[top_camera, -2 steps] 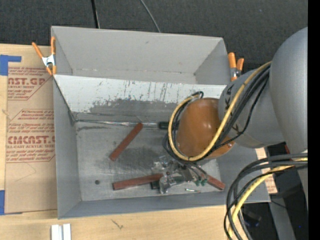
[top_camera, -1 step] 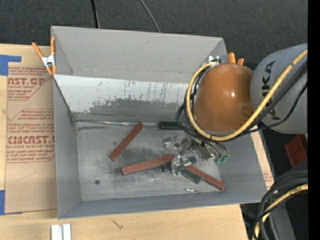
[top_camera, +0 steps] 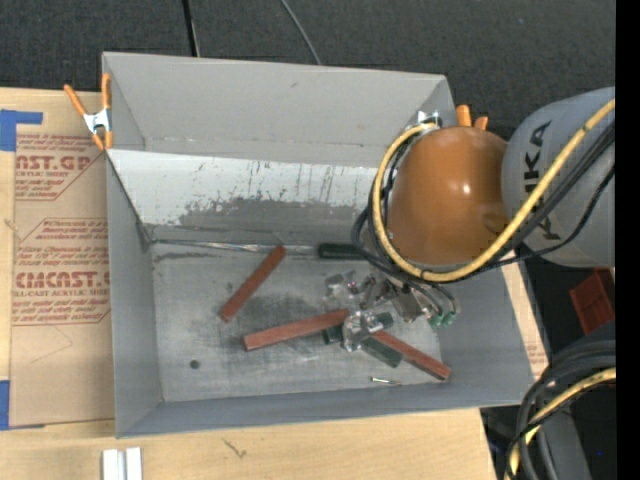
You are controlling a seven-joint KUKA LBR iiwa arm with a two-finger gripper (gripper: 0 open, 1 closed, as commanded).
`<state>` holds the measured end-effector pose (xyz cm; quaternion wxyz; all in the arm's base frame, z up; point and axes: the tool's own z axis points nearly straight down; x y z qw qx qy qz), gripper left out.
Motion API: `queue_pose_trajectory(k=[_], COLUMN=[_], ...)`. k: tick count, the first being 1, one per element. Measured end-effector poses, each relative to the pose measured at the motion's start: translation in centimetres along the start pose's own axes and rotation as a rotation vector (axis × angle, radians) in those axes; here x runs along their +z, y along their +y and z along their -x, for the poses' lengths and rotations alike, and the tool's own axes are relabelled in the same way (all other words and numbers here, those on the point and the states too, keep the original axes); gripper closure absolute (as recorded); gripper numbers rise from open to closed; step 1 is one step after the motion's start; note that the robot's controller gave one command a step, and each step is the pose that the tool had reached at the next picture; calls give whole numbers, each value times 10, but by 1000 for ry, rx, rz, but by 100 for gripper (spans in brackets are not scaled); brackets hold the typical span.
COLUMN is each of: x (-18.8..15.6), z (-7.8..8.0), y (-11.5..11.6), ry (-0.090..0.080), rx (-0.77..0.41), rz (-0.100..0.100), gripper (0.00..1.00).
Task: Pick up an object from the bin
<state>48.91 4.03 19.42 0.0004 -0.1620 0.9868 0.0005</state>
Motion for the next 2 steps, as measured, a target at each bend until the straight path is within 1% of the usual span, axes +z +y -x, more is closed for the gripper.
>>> queue_pose_trajectory(k=[1,2], x=[-119,-119], z=[-10,-10], y=[-57,-56], ry=[-3,-2], rx=[-344,-344], rz=[-2,-1], gripper=[100,100])
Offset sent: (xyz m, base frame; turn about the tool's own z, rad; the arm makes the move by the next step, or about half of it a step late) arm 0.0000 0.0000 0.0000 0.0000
